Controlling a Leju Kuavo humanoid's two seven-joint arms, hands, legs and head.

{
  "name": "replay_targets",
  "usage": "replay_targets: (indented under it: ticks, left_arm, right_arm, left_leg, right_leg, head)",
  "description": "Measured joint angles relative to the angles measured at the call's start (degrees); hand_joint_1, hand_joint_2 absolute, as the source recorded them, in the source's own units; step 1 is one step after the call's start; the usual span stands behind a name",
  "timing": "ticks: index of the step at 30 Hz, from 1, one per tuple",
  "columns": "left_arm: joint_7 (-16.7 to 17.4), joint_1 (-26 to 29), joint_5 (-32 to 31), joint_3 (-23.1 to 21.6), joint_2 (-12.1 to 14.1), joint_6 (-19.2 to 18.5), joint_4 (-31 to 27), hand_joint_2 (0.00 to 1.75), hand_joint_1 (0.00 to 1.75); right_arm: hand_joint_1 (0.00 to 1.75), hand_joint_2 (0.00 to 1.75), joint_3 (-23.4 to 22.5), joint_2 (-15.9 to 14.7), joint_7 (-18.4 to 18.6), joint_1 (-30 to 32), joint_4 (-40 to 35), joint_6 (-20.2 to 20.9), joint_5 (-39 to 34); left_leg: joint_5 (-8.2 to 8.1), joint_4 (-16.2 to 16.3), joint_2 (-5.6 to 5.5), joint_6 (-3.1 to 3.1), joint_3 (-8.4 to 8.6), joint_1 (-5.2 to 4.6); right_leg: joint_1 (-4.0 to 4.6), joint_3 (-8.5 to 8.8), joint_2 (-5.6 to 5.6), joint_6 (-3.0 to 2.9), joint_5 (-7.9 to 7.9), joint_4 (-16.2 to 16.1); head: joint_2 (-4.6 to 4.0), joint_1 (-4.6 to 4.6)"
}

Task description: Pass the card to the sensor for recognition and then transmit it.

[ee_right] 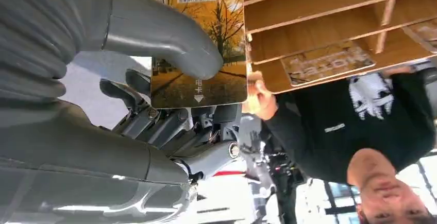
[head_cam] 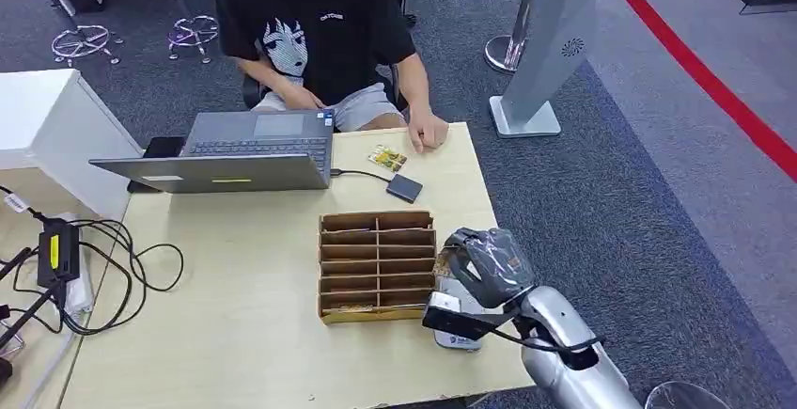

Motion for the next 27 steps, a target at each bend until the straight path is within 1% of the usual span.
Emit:
replay_targets:
  ticks: [5, 11, 19, 22, 27]
  left_arm:
    - [0.11, 0.01, 0.0, 0.72, 0.0, 0.07, 0.0, 1.75, 0.0]
    - [0.2, 0.02, 0.0, 1.33, -0.02, 0.18, 0.0, 1.75, 0.0]
    - [0.26, 0.03, -0.02, 2.27, -0.09, 0.33, 0.0, 1.75, 0.0]
    - [0.26, 0.05, -0.04, 2.43, -0.09, 0.35, 0.0, 1.75, 0.0]
    - [0.24, 0.03, -0.13, 2.62, -0.06, 0.33, 0.0, 1.75, 0.0]
  right_arm:
    - [1.75, 1.75, -0.74, -0.83, 0.7, 0.36, -0.13, -0.51, 0.26]
    - [1.75, 1.75, -4.15, -1.55, 0.53, 2.17, -3.32, -0.68, -0.69]
    - [1.75, 1.75, -8.66, -2.38, -1.03, 4.9, -7.98, 0.0, -3.28]
    - [1.75, 1.75, -10.19, -3.13, -2.51, 5.96, -9.4, 2.42, -4.81]
    - [1.75, 1.75, -10.38, -5.83, -5.61, 7.17, -9.64, 9.17, -8.97]
  left_leg:
    - [0.0, 0.0, -0.01, 0.0, -0.01, -0.01]
    - [-0.01, 0.0, -0.01, 0.0, -0.02, -0.01]
    - [-0.01, 0.0, -0.02, 0.0, -0.02, -0.01]
    - [-0.01, 0.0, -0.01, 0.0, -0.02, -0.01]
    - [-0.01, 0.0, -0.01, 0.0, -0.03, -0.01]
  right_leg:
    - [-0.01, 0.0, 0.0, 0.0, 0.0, 0.0]
    - [-0.01, -0.01, -0.01, 0.0, 0.0, -0.01]
    - [-0.01, -0.02, -0.02, 0.0, 0.0, -0.02]
    - [0.0, -0.02, -0.01, 0.0, 0.0, -0.01]
    - [-0.01, -0.02, -0.01, 0.0, 0.0, -0.02]
  head:
    - [0.0, 0.02]
    - [0.0, 0.0]
    - [0.0, 0.0]
    - [0.0, 0.0]
    - [0.0, 0.0]
